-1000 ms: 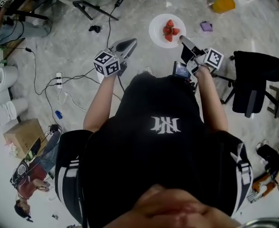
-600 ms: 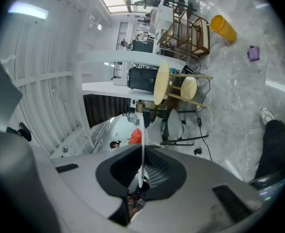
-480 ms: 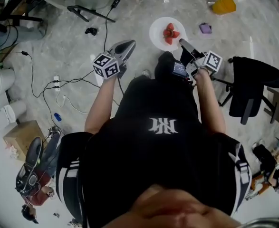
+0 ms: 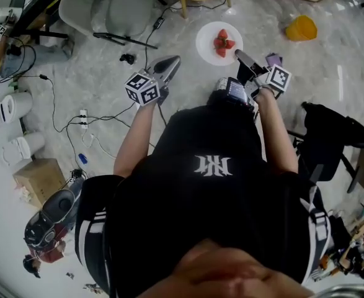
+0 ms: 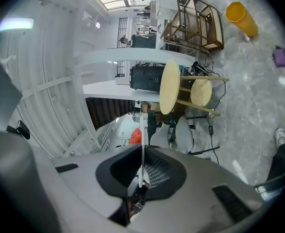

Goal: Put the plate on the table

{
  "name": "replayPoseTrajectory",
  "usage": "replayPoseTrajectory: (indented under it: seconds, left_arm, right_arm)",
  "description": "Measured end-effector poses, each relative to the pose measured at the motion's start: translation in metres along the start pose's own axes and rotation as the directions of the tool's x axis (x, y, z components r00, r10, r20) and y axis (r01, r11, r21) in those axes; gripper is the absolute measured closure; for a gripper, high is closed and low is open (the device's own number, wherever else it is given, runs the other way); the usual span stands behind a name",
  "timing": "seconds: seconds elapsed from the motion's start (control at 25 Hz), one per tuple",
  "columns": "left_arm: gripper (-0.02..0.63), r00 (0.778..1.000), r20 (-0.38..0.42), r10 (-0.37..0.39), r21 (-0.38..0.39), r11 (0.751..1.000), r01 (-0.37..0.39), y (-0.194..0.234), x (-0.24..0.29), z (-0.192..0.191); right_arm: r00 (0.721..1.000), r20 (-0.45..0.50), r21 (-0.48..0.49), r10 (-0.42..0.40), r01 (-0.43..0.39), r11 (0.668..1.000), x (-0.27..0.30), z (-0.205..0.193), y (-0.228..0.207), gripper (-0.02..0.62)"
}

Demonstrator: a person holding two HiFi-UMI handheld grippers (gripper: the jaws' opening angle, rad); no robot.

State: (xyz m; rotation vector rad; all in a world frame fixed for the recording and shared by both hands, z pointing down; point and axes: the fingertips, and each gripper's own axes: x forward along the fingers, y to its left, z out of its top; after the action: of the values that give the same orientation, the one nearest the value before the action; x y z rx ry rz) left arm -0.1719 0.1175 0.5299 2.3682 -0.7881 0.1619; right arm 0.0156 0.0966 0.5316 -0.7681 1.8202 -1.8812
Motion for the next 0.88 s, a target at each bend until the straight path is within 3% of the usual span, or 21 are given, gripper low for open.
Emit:
replayPoseTrajectory:
  seconds: [0.2, 0.4, 0.88]
  left_arm:
    - [0.595, 1.000, 0.013, 0.027, 0.019, 0.999, -0.027, 0.005, 0.043, 0.035]
    - [0.595, 0.997, -0.016, 0.075, 0.003, 0.997, -0.075, 0.019, 0.072, 0.042]
    - [0.595, 0.996, 0.002, 0.084, -0.041, 0.996, -0.084, 0.074, 0.108, 0.063]
  right_arm:
    - [1.000, 0.005, -0.017, 0.030, -0.030, 0.999, 0.009, 0.067, 0.002, 0.580]
    - [0.997, -0.009, 0.012, 0.076, -0.075, 0.997, 0.022, 0.109, 0.001, 0.580]
    - [1.000, -0.010, 0.018, 0.012, -0.012, 1.000, 0.048, 0.160, -0.033, 0.580]
